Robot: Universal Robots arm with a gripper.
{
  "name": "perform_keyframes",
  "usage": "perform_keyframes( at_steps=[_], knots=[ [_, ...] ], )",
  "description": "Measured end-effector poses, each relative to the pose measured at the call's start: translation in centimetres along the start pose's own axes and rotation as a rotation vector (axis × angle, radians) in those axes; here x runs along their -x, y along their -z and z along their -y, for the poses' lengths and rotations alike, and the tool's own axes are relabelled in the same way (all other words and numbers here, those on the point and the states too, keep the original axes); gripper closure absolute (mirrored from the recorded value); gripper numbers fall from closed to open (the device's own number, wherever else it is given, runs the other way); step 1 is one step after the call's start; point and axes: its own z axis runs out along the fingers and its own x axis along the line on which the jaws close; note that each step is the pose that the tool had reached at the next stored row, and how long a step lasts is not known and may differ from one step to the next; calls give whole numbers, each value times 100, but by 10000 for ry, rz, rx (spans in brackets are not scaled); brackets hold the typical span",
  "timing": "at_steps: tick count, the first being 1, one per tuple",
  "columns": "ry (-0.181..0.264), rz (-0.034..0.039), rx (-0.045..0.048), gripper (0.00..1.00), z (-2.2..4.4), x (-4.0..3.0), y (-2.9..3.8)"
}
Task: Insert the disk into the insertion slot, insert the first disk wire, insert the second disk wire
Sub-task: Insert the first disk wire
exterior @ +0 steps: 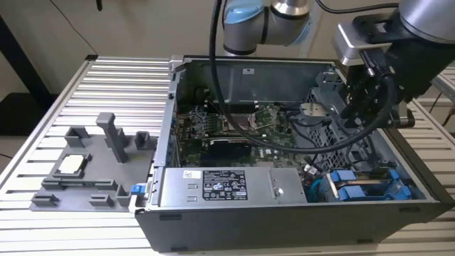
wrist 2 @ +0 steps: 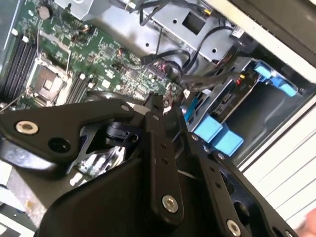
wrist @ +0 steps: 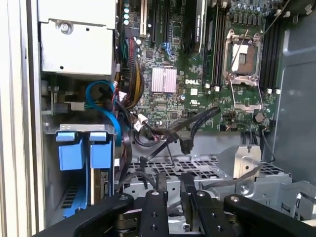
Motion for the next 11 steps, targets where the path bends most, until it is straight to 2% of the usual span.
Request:
perform_keyframes(
  at_steps=[5, 8, 11],
  knots=[
    [54, 29, -225, 74, -162, 20, -13],
    [102, 30, -272, 74, -221, 31, -30],
    [164, 35, -264, 74, -258, 54, -45]
  ],
)
